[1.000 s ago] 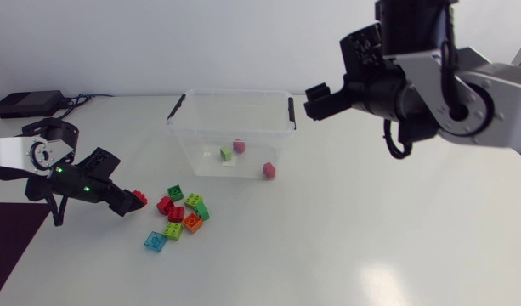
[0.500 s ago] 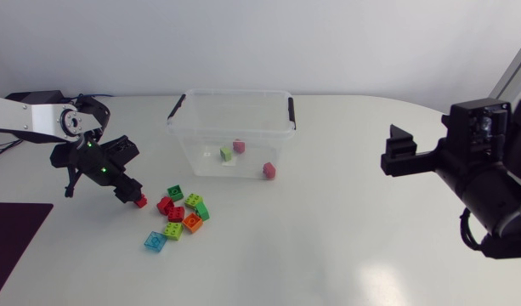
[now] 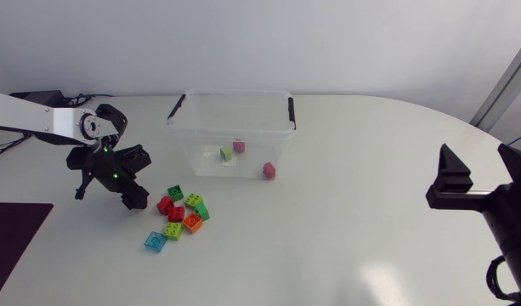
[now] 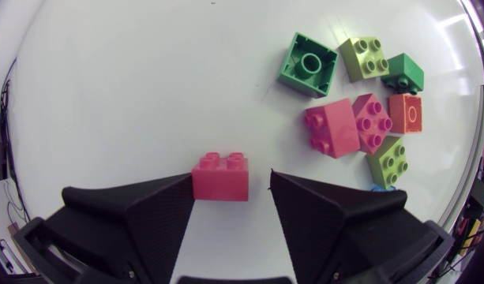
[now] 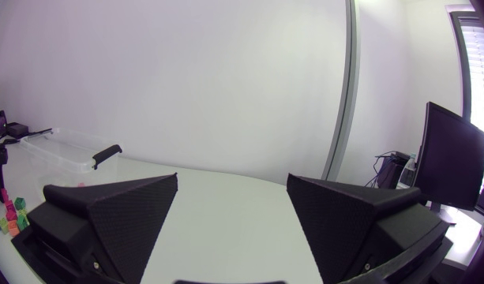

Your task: Pick up the duplo bricks and place them in the container

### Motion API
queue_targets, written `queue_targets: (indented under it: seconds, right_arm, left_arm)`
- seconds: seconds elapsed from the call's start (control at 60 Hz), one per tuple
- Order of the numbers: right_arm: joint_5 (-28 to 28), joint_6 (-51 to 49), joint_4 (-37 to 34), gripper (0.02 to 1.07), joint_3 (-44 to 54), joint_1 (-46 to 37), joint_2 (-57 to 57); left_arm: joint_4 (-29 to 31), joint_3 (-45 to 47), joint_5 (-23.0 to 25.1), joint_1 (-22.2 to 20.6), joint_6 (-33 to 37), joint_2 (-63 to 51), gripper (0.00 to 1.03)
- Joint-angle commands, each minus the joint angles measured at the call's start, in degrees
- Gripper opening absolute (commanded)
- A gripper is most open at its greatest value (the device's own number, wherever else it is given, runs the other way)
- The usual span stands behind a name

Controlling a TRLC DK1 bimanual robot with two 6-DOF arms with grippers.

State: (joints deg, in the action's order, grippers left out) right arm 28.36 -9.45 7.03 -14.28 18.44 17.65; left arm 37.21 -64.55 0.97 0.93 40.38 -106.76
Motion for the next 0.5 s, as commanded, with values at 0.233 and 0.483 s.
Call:
queue_targets:
  seconds: [0.233,0.483]
  right_arm:
    - [0.29,0.31,-5.36,1.02,6.55,-2.26,-13.78]
    - [-0.23,0.22,-6.06,1.02,10.77,-5.08,-18.0]
  left_arm:
    - [0.93,-1.36,-0.27,-0.75,0.66,-1.7,0.35]
    - [0.85,-0.84,3.16,-0.93,-1.53,9.2,0.34]
